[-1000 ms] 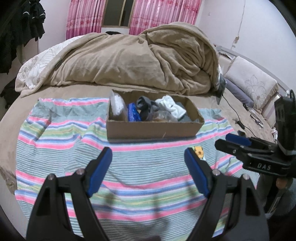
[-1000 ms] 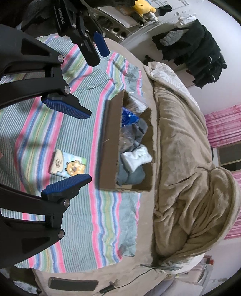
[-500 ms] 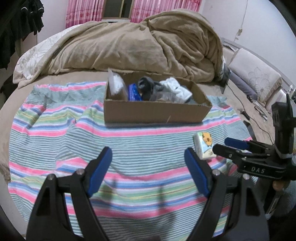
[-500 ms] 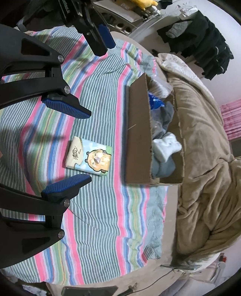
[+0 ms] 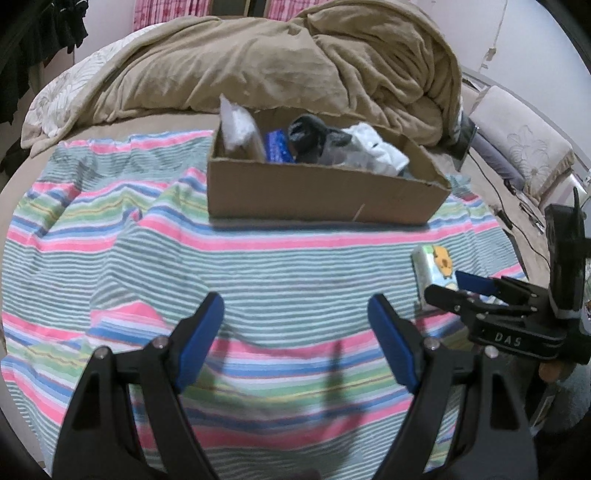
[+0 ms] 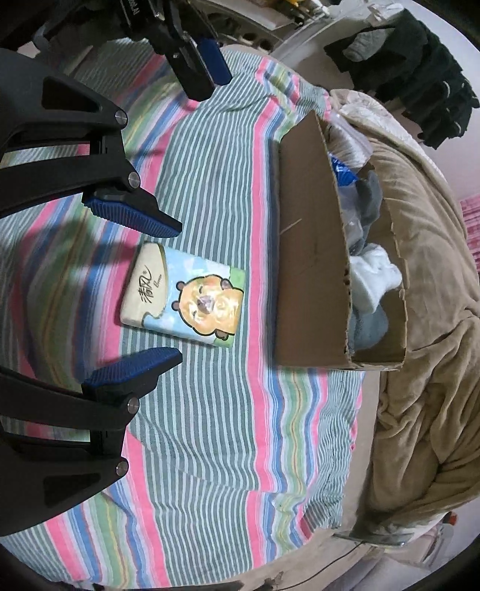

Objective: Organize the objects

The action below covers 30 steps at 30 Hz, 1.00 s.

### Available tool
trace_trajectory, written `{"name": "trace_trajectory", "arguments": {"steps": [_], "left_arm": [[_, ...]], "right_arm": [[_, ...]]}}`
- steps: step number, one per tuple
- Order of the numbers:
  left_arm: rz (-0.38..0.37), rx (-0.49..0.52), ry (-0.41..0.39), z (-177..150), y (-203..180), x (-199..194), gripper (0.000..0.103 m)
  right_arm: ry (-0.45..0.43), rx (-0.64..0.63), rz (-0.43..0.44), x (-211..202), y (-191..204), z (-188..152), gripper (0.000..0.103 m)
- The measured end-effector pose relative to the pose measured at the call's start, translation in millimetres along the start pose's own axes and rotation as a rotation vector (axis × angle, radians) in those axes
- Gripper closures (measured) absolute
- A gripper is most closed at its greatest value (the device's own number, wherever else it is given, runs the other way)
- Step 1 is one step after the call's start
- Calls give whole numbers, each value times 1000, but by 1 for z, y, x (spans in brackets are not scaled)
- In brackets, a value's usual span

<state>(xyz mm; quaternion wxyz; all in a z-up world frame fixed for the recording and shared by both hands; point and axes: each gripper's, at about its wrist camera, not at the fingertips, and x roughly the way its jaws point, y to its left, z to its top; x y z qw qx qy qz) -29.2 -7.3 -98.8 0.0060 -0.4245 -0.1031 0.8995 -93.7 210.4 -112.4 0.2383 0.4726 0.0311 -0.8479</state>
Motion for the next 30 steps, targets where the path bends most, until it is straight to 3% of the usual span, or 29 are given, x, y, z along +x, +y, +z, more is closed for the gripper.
{"name": "trace_trajectory", "arguments": {"steps": [3, 9, 18, 19, 20, 22, 27, 29, 30], "left_arm": [[15, 1, 4, 0, 2, 4, 21], [16, -5, 17, 3, 5, 10, 21], [23, -8, -25, 22, 8, 1, 21], [22, -7, -33, 25, 7, -1, 21], [20, -6, -41, 28, 7, -3, 21], [22, 1, -58, 36, 7, -5, 21], [30, -5, -72, 43, 11, -6, 21], [32, -6, -66, 40, 12, -4, 21], [30, -11, -61, 39, 12, -3, 21]], "right_arm": [[4, -8, -12, 5, 1, -1, 47], [-6, -15, -3, 2, 0, 5, 50], [-55, 21, 37, -21, -11, 26, 53], [-64, 18, 36, -24, -10, 29, 69], [-69, 17, 38, -28, -11, 30, 75], [-79, 17, 52, -34, -12, 35, 77], [-31, 10, 1, -19, -14, 34, 75], [-20, 8, 8, -15, -13, 30, 57], [-7, -4, 12, -10, -10, 27, 54]]}}
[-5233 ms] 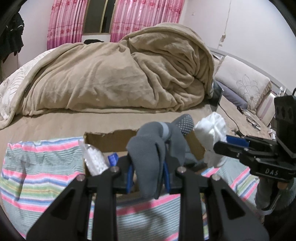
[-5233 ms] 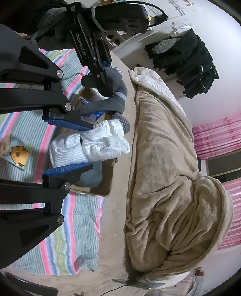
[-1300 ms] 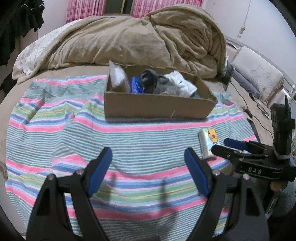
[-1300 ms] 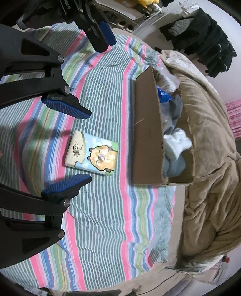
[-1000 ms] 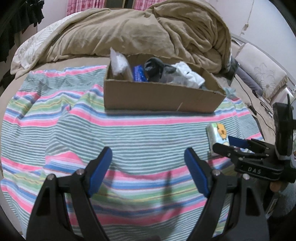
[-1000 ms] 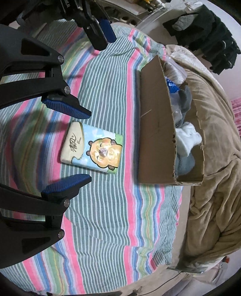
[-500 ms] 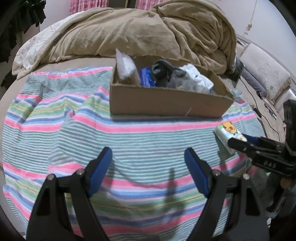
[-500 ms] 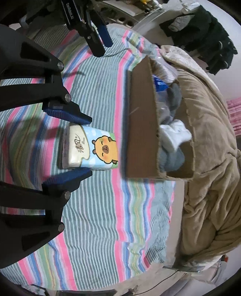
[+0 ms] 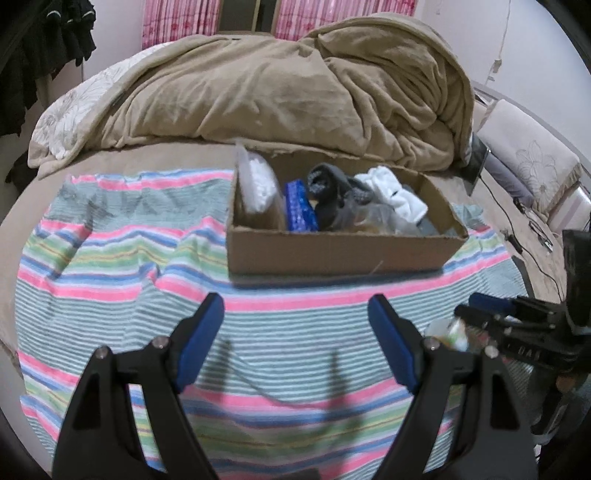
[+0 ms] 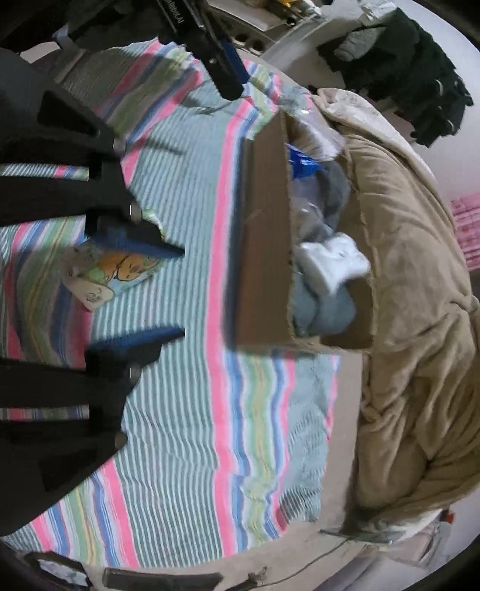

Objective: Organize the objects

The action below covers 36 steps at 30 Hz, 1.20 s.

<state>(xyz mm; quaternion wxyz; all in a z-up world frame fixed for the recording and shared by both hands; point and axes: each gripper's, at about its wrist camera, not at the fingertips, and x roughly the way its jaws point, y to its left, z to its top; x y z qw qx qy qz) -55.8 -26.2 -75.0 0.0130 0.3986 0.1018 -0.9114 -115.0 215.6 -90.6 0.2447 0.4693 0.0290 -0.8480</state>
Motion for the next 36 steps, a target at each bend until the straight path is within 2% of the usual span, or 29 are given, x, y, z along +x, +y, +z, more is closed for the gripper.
{"name": "trace_trajectory", "arguments": {"steps": [7, 19, 24, 26, 28, 31, 36], "left_arm": [[-11, 6, 8, -10, -3, 0, 21], [-23, -14, 44, -32, 3, -6, 21], [-33, -24, 57, -46, 8, -16, 21], [-37, -18, 58, -50, 7, -19, 21], [-41, -13, 61, -53, 7, -22, 21], [-51, -19, 55, -58, 7, -27, 21], [-58, -11, 37, -63, 5, -40, 21]], "right_arm": [[66, -42, -5, 20, 7, -18, 52], [96, -73, 38, 3, 16, -46, 51], [89, -72, 45, -7, 19, -54, 48], [76, -80, 52, -14, 22, -54, 39], [79, -91, 70, -16, 27, -58, 35], [110, -131, 64, -11, 37, -70, 35], [142, -108, 72, 2, 47, -84, 35]]}}
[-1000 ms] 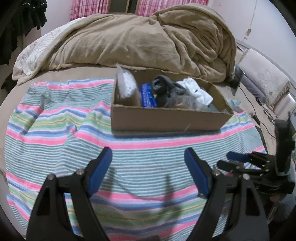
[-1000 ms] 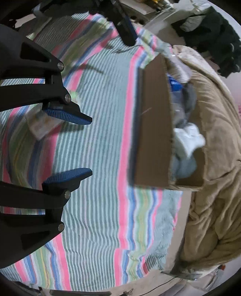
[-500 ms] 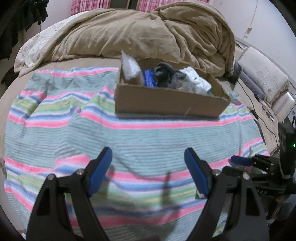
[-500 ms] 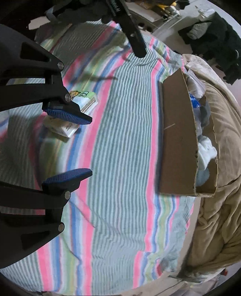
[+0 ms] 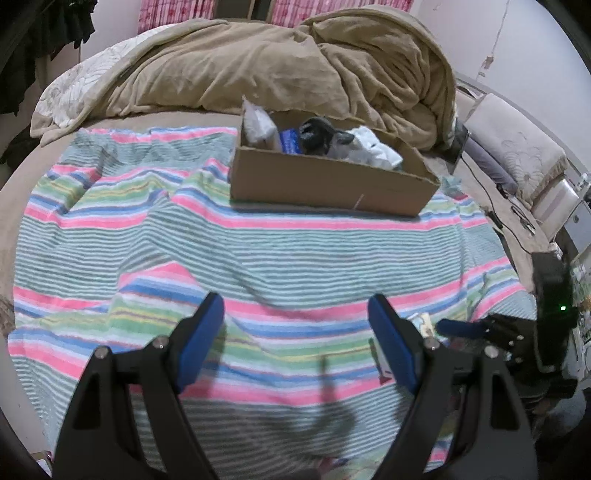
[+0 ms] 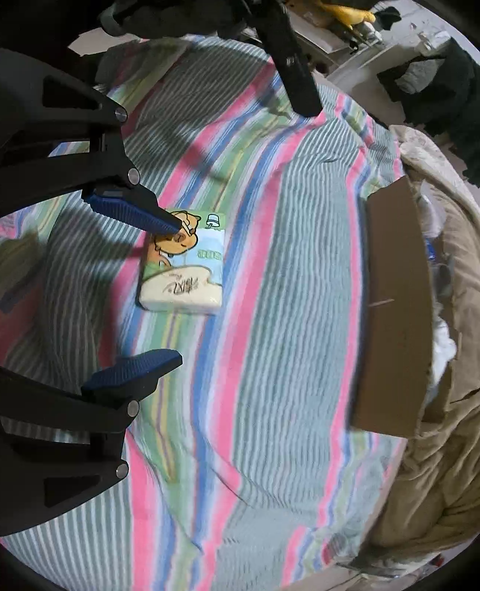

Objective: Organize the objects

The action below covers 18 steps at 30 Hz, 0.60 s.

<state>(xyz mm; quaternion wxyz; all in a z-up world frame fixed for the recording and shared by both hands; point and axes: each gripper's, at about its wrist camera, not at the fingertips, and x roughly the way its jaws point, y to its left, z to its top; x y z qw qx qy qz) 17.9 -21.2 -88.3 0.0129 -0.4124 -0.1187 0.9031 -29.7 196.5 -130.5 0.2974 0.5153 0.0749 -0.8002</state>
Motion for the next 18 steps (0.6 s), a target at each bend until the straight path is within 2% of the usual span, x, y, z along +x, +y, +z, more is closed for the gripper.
{"name": "trace_trajectory", "arguments": {"steps": [2, 4, 10, 11, 14, 18], "left_arm": [[-3, -2, -6, -1, 1, -4, 21], [-2, -7, -11, -3, 3, -7, 21], [3, -33, -8, -5, 16, -10, 21], [3, -37, -13, -5, 18, -11, 21], [-3, -44, -8, -4, 20, -9, 21], [-15, -52, 5, -4, 21, -3, 21]], "right_arm": [[6, 16, 54, 4, 3, 0, 35], [8, 22, 71, 8, 7, 0, 35], [13, 18, 15, 25, 19, 5, 30], [6, 18, 6, 25, 21, 6, 35], [3, 13, -18, 26, 22, 7, 37], [-6, 24, 12, 20, 16, 3, 39]]}}
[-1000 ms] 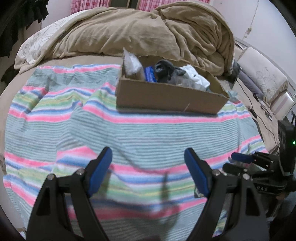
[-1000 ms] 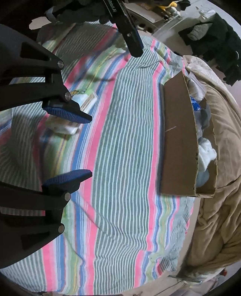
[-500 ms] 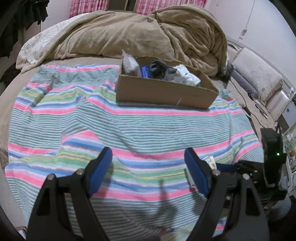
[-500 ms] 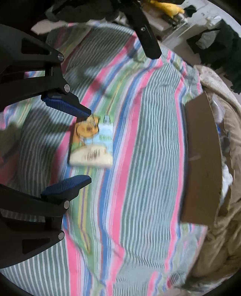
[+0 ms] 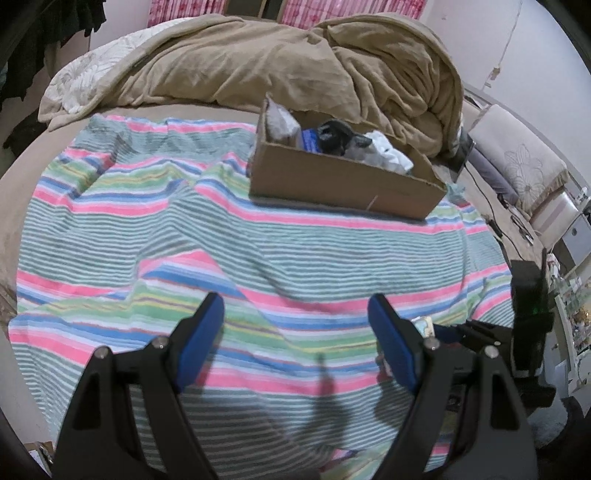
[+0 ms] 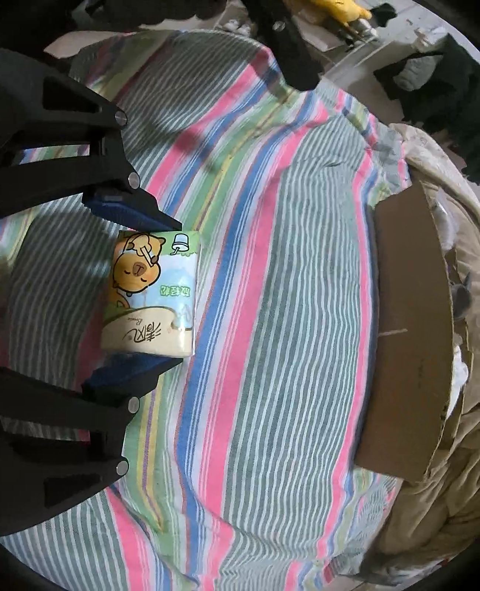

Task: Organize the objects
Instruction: 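Lift the tissue pack with the right tool and carry it over the box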

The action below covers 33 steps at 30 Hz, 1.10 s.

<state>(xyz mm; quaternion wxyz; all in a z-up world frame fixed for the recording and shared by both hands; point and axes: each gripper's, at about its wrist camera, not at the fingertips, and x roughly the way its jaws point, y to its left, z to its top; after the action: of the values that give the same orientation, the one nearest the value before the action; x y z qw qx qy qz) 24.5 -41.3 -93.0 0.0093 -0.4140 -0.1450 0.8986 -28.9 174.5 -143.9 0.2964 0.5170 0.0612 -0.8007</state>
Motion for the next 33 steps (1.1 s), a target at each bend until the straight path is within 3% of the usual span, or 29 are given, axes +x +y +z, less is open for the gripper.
{"name": "trace_trajectory", "arguments": {"steps": [9, 17, 33], "left_arm": [[-14, 33, -23, 19, -17, -1, 21], [-12, 62, -50, 50, -29, 4, 21], [-4, 82, -99, 114, -37, 35, 21]], "right_arm": [[-99, 8, 13, -44, -9, 25, 39], [-220, -4, 10, -72, -25, 81, 38], [-298, 66, -15, -71, -81, 166, 38]]}}
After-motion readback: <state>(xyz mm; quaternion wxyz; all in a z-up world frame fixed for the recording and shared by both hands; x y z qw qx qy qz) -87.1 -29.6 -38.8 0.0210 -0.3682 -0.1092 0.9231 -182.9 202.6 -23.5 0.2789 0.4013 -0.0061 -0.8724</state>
